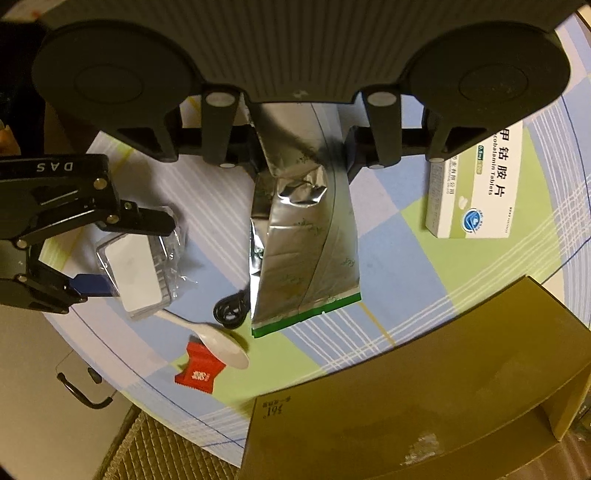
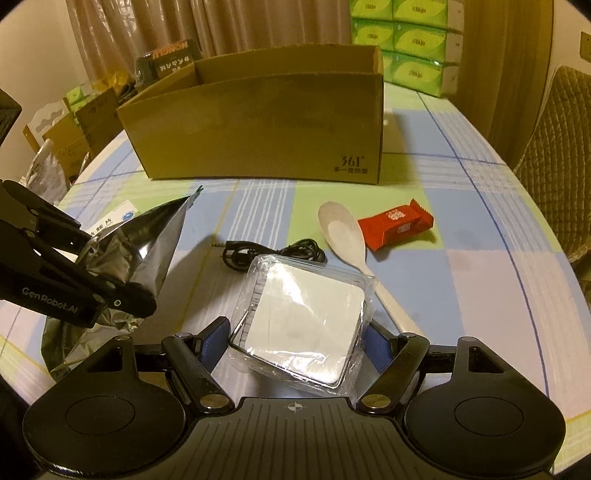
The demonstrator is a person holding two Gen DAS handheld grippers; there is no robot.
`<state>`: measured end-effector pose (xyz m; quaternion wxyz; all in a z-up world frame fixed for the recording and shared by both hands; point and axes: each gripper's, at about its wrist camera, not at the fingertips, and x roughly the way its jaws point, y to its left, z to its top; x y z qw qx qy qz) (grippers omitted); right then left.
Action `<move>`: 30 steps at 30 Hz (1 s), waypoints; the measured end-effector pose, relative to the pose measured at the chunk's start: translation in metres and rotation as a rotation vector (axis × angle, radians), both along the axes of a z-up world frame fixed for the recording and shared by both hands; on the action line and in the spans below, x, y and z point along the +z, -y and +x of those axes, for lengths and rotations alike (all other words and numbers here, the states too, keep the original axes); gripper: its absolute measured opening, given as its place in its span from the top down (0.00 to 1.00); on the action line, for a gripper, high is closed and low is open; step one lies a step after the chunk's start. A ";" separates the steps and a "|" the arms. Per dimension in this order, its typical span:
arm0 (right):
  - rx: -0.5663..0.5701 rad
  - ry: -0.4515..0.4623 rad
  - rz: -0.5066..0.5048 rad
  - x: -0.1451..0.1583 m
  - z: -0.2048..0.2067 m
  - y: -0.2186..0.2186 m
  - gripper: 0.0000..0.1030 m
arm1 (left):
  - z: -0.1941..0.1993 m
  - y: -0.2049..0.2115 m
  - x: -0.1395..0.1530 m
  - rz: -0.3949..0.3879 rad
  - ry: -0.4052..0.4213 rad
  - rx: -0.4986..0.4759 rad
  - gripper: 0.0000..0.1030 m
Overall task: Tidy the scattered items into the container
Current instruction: 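Lift and carry the tray and foil bag with both tools toward the cardboard box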
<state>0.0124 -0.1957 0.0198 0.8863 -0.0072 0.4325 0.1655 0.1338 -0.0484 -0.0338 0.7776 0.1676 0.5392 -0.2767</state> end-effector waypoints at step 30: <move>-0.002 0.046 0.003 0.017 -0.011 -0.002 0.29 | -0.008 -0.015 0.030 -0.019 0.047 0.049 0.64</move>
